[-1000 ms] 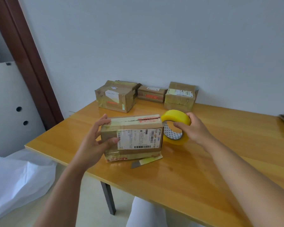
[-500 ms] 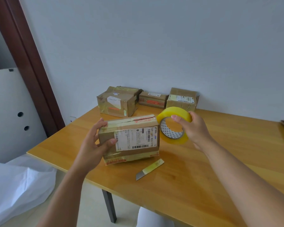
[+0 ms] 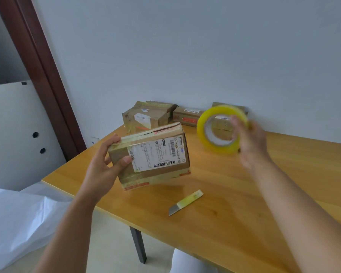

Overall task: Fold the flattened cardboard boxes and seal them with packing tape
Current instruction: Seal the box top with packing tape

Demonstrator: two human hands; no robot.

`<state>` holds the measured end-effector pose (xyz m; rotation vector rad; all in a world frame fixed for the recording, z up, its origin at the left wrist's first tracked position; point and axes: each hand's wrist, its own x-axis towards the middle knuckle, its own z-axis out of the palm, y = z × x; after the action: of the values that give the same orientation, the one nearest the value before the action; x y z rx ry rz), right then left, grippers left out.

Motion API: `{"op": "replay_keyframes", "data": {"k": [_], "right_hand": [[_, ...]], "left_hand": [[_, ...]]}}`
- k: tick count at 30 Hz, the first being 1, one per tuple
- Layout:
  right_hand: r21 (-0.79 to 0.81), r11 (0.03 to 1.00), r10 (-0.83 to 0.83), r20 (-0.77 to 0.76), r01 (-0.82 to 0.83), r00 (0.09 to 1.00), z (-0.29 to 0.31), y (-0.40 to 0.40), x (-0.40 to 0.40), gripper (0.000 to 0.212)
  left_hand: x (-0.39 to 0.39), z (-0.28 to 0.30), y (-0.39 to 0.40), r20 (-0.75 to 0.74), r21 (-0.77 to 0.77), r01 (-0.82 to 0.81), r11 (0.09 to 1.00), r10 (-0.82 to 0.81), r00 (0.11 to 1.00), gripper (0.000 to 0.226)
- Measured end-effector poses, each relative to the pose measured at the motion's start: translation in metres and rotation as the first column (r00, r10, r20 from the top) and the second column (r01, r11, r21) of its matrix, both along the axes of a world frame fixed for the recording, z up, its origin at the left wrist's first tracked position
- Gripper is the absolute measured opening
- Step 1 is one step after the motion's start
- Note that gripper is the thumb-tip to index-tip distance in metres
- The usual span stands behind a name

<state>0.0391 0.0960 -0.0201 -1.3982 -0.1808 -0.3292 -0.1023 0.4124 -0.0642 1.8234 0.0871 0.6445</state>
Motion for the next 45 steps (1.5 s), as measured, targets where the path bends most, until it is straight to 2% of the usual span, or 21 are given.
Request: {"op": "replay_keyframes", "data": {"k": [2, 4, 10, 15, 22, 26, 34, 38, 41, 45], "right_hand": [[0.077, 0.995, -0.059, 0.031, 0.056, 0.998, 0.030, -0.024, 0.003, 0.036], [0.043, 0.997, -0.066, 0.082, 0.062, 0.994, 0.053, -0.054, -0.001, 0.044], [-0.073, 0.982, -0.166, 0.094, 0.173, 0.982, 0.061, -0.125, -0.025, 0.043], [-0.092, 0.941, -0.314, 0.122, 0.326, 0.942, 0.058, -0.180, -0.041, 0.032], [-0.112, 0.861, -0.483, 0.128, 0.497, 0.866, 0.061, -0.257, -0.063, 0.041], [-0.122, 0.829, -0.531, 0.133, 0.546, 0.837, 0.059, -0.283, -0.069, 0.031], [-0.175, 0.843, -0.486, 0.154, 0.508, 0.860, 0.057, -0.286, -0.060, 0.025], [-0.174, 0.879, -0.423, 0.142, 0.443, 0.895, 0.059, -0.265, -0.049, 0.038], [-0.170, 0.908, -0.359, 0.150, 0.382, 0.921, 0.061, -0.243, -0.039, 0.048], [-0.157, 0.937, -0.289, 0.159, 0.313, 0.944, 0.062, -0.213, -0.026, 0.035]], "left_hand": [[0.004, 0.003, -0.003, 0.003, 0.000, 0.014, 1.000, -0.014, 1.000, 0.047], [0.011, 0.007, -0.017, 0.014, 0.000, 0.051, 0.999, -0.051, 0.999, 0.047], [0.041, 0.014, -0.088, 0.014, 0.024, 0.230, 0.973, -0.230, 0.973, 0.050], [0.067, 0.010, -0.144, -0.049, 0.192, 0.322, 0.927, -0.319, 0.946, 0.052], [0.084, 0.000, -0.237, -0.124, 0.161, 0.559, 0.813, -0.546, 0.829, 0.051], [0.093, -0.010, -0.286, -0.119, 0.108, 0.676, 0.729, -0.666, 0.737, 0.056], [0.101, -0.033, -0.342, -0.092, 0.080, 0.747, 0.660, -0.742, 0.665, 0.070], [0.099, -0.039, -0.345, -0.063, 0.076, 0.733, 0.676, -0.730, 0.681, 0.080], [0.096, -0.042, -0.346, -0.039, 0.073, 0.718, 0.692, -0.718, 0.695, 0.079], [0.096, -0.045, -0.346, -0.004, 0.060, 0.720, 0.691, -0.722, 0.692, 0.068]]}}
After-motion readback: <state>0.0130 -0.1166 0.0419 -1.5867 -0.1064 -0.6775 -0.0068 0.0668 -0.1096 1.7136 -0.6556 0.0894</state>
